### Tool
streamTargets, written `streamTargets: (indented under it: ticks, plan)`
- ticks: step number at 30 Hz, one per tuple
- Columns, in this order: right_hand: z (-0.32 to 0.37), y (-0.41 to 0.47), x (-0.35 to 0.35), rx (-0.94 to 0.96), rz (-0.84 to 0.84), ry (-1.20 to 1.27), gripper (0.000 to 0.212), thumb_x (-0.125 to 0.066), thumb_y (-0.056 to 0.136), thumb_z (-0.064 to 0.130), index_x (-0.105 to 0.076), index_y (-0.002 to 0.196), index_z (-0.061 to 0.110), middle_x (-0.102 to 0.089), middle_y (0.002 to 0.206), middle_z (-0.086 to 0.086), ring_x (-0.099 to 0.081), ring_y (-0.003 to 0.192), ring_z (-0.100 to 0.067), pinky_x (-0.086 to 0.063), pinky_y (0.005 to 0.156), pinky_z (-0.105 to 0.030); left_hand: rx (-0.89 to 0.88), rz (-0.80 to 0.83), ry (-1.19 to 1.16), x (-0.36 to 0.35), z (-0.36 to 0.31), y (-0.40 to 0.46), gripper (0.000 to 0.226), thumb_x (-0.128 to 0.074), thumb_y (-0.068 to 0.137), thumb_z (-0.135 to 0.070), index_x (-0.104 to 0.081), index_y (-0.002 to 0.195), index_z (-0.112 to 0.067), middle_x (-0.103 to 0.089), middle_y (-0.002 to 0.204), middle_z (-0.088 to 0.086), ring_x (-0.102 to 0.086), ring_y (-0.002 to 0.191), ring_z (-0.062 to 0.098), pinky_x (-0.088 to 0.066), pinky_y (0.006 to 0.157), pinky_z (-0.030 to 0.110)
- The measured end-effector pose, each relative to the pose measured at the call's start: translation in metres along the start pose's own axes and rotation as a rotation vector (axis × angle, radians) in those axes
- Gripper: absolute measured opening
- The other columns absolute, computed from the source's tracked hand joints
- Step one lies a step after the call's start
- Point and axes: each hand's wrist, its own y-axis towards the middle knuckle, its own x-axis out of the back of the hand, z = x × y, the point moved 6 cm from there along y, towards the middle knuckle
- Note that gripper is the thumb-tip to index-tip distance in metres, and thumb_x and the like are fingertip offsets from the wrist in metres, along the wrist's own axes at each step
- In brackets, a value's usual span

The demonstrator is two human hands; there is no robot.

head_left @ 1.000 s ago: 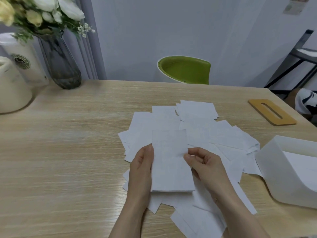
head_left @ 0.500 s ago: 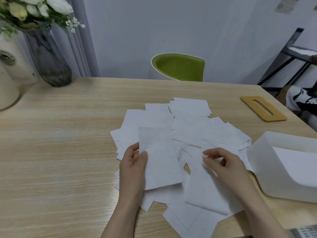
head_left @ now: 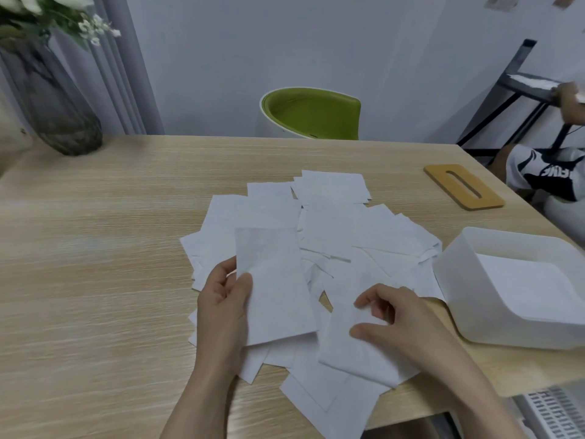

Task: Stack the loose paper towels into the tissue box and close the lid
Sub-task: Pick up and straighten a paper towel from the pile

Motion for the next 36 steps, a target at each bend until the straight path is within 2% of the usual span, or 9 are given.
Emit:
streamTargets:
  ticks: [7, 11, 15, 19, 22, 26, 28, 31, 36]
  plan:
    - [-0.004, 0.005, 0.004, -0.01, -0.062, 0.166, 0.016, -0.078, 0.075, 0.023, -0.064, 0.067, 0.024, -0.052, 0.058, 0.01, -0.046, 0.059, -0.004, -0.036, 0.058, -0.019, -0.009, 0.005, 0.001, -0.001, 0.001, 0.002, 0.027, -0.055, 0.095, -0.007, -0.07, 0.097, -0.03, -0.056, 0.078, 0.01, -0.056, 0.07, 0.02, -0.045, 0.065, 0.032]
    - [-0.015, 0.006, 0.017, -0.055, -0.269, 0.411, 0.013, -0.073, 0.082, 0.019, -0.062, 0.076, 0.016, -0.041, 0.047, 0.011, -0.036, 0.046, -0.003, -0.028, 0.046, -0.013, -0.007, 0.005, -0.011, 0.0, 0.002, 0.002, 0.029, -0.055, 0.095, -0.007, -0.07, 0.096, -0.031, -0.059, 0.082, 0.011, -0.056, 0.072, 0.022, -0.045, 0.069, 0.036]
    - [-0.024, 0.004, 0.026, -0.161, -0.423, 0.87, 0.01, -0.071, 0.084, 0.021, -0.061, 0.085, 0.02, -0.068, 0.07, -0.004, -0.058, 0.064, -0.015, -0.043, 0.065, -0.027, -0.005, 0.009, -0.007, 0.0, 0.002, 0.002, 0.03, -0.055, 0.095, -0.008, -0.071, 0.094, -0.033, -0.057, 0.088, 0.011, -0.053, 0.076, 0.024, -0.043, 0.07, 0.038]
    - [-0.02, 0.001, 0.025, -0.167, -0.401, 1.101, 0.014, -0.071, 0.082, 0.016, -0.061, 0.079, 0.026, -0.071, 0.072, -0.001, -0.06, 0.056, -0.012, -0.046, 0.046, -0.022, -0.002, 0.01, 0.004, 0.0, 0.002, 0.002, 0.025, -0.055, 0.095, -0.007, -0.069, 0.1, -0.028, -0.064, 0.084, 0.013, -0.06, 0.075, 0.022, -0.047, 0.068, 0.036]
    - [-0.016, -0.003, 0.027, -0.092, -0.421, 1.133, 0.018, -0.07, 0.082, 0.012, -0.06, 0.077, 0.026, -0.068, 0.071, -0.005, -0.061, 0.061, -0.015, -0.048, 0.052, -0.024, 0.001, 0.012, 0.007, 0.0, 0.002, 0.002, 0.024, -0.054, 0.095, -0.007, -0.068, 0.103, -0.025, -0.061, 0.085, 0.014, -0.058, 0.075, 0.023, -0.046, 0.068, 0.035]
    - [-0.004, -0.011, 0.052, 0.107, -0.676, 0.853, 0.027, -0.067, 0.087, 0.01, -0.057, 0.073, 0.032, -0.045, 0.065, -0.008, -0.04, 0.063, -0.019, -0.036, 0.057, -0.018, 0.011, 0.016, 0.009, 0.0, 0.002, 0.002, 0.023, -0.054, 0.095, -0.007, -0.068, 0.103, -0.025, -0.062, 0.085, 0.014, -0.058, 0.076, 0.023, -0.046, 0.07, 0.037]
    - [0.007, -0.015, 0.067, 0.245, -0.818, 0.631, 0.029, -0.067, 0.088, 0.009, -0.056, 0.076, 0.033, -0.052, 0.063, 0.011, -0.044, 0.063, -0.009, -0.036, 0.06, -0.014, 0.011, 0.017, 0.009, 0.0, 0.001, 0.001, 0.023, -0.054, 0.095, -0.007, -0.068, 0.105, -0.024, -0.07, 0.085, 0.009, -0.064, 0.074, 0.018, -0.049, 0.066, 0.031]
    - [0.023, -0.022, 0.077, 0.412, -0.971, 0.212, 0.021, -0.063, 0.087, 0.007, -0.059, 0.083, 0.027, -0.058, 0.083, 0.016, -0.052, 0.08, -0.005, -0.038, 0.078, -0.026, 0.014, 0.016, 0.002, 0.0, 0.001, 0.0, 0.023, -0.054, 0.096, -0.007, -0.066, 0.107, -0.023, -0.075, 0.084, 0.002, -0.068, 0.071, 0.011, -0.05, 0.059, 0.024]
    - [0.027, -0.021, 0.038, 0.568, -0.801, -0.216, 0.011, -0.062, 0.076, 0.011, -0.068, 0.079, 0.02, -0.064, 0.085, 0.02, -0.053, 0.091, -0.003, -0.023, 0.088, -0.028, 0.023, 0.016, -0.002, 0.001, 0.0, 0.0, 0.023, -0.054, 0.096, -0.008, -0.067, 0.106, -0.024, -0.072, 0.078, 0.001, -0.067, 0.07, 0.011, -0.05, 0.061, 0.026]
